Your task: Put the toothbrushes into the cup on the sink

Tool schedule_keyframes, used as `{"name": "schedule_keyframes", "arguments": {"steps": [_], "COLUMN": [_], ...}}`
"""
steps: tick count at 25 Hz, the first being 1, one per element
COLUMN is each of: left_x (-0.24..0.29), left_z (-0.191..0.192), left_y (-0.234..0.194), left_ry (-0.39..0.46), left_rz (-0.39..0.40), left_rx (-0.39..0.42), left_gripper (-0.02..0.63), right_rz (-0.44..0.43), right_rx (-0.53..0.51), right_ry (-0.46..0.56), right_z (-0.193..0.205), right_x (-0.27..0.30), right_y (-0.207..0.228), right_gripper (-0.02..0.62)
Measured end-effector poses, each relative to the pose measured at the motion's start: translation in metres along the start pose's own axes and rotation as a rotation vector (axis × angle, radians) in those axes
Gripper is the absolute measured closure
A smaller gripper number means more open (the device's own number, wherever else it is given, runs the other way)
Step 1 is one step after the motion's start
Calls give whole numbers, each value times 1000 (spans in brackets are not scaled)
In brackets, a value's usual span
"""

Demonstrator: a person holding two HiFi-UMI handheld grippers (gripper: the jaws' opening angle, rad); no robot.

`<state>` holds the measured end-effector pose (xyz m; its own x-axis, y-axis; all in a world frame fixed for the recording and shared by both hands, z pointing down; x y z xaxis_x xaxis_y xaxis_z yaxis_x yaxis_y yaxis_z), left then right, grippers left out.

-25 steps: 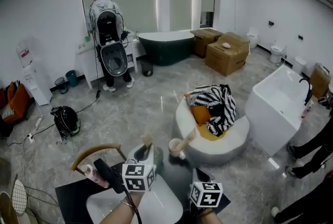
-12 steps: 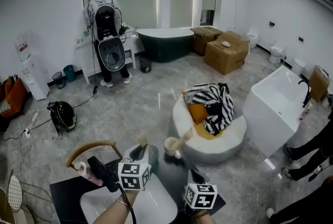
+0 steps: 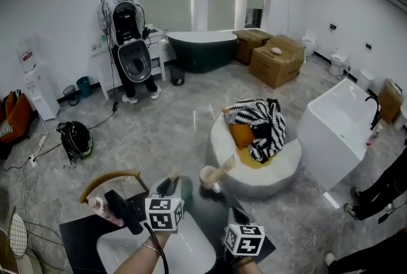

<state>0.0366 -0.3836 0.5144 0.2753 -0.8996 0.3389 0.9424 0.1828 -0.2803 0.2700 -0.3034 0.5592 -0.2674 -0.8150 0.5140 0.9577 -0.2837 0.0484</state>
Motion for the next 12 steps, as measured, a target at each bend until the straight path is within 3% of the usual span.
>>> {"name": "schedule_keyframes", "arguments": {"steps": [4, 12], "left_x": [-4, -15], "left_z": [9, 22], "left_y": [-7, -12], "left_ry": [-37, -70], "left_rz": [-43, -62], "left_rx": [-45, -80], "left_gripper": [434, 397], "right_rz": [-9, -19], "right_rx": [2, 0], "right_ry": [1, 20], "right_z": [-2, -6], "right_x": [1, 0], "right_y": [-5, -16], "right_gripper": [592, 592]}}
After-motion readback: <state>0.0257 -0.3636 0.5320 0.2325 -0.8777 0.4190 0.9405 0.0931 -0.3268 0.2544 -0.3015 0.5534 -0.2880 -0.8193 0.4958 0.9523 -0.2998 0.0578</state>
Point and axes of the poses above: the fingertips, and each gripper's own axes: x forward along the fingers, y to its right, z out of its underside, the point moved 8 cm from there along -x, backward along the fingers, and after that the axes turned 13 degrees about -x, right-handed, at the moved point
